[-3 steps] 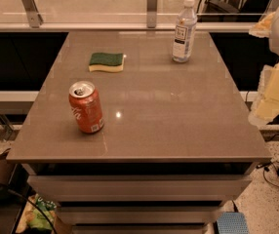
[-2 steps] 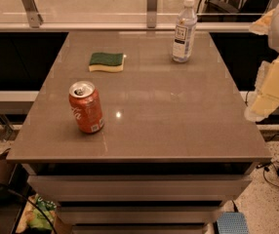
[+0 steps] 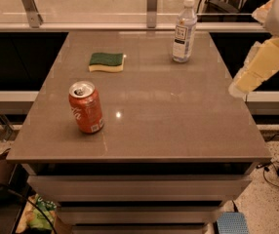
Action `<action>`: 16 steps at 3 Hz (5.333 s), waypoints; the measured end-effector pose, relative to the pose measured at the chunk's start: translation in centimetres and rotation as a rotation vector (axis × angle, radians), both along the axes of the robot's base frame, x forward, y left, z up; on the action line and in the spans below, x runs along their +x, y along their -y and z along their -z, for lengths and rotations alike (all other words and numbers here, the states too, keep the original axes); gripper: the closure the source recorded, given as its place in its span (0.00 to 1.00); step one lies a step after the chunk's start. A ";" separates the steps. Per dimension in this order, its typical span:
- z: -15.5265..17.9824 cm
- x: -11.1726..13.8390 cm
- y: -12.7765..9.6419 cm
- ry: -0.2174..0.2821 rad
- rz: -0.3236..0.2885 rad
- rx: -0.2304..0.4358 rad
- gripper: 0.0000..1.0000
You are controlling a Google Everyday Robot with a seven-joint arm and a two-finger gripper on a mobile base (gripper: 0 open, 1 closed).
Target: Move blue plastic bottle near coke can
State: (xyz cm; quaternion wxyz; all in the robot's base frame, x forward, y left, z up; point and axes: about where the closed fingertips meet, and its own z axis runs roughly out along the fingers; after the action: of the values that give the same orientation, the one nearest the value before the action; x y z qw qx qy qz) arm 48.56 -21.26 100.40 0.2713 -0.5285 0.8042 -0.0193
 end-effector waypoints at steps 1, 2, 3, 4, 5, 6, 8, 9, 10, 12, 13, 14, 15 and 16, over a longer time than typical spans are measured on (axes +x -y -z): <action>-0.3 2.9 -0.6 0.070 0.048 0.077 0.00; 0.0 5.6 -1.1 0.137 0.133 0.159 0.00; 0.6 8.5 -1.5 0.190 0.216 0.252 0.00; 1.7 11.1 -1.9 0.202 0.296 0.321 0.00; 2.8 14.1 -1.8 0.188 0.374 0.358 0.00; 2.9 14.2 -1.9 0.181 0.389 0.368 0.00; 3.0 16.5 -1.8 0.208 0.435 0.415 0.00; 2.5 19.3 -1.4 0.261 0.463 0.478 0.00; 2.3 21.5 -1.7 0.304 0.475 0.538 0.00; 4.9 25.5 -3.4 0.292 0.482 0.623 0.00; 6.6 27.0 -4.2 0.274 0.491 0.648 0.00; 7.7 28.5 -4.3 0.271 0.511 0.673 0.00; 7.8 28.5 -4.5 0.268 0.508 0.673 0.18; 7.9 28.6 -4.7 0.265 0.506 0.673 0.41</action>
Offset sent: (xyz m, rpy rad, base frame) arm 0.0989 0.0112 -0.0021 0.2845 -0.2436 -0.2734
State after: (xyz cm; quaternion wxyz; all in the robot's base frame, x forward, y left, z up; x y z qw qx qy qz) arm 77.13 -16.56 92.47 0.5159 -0.1902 0.8280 0.1103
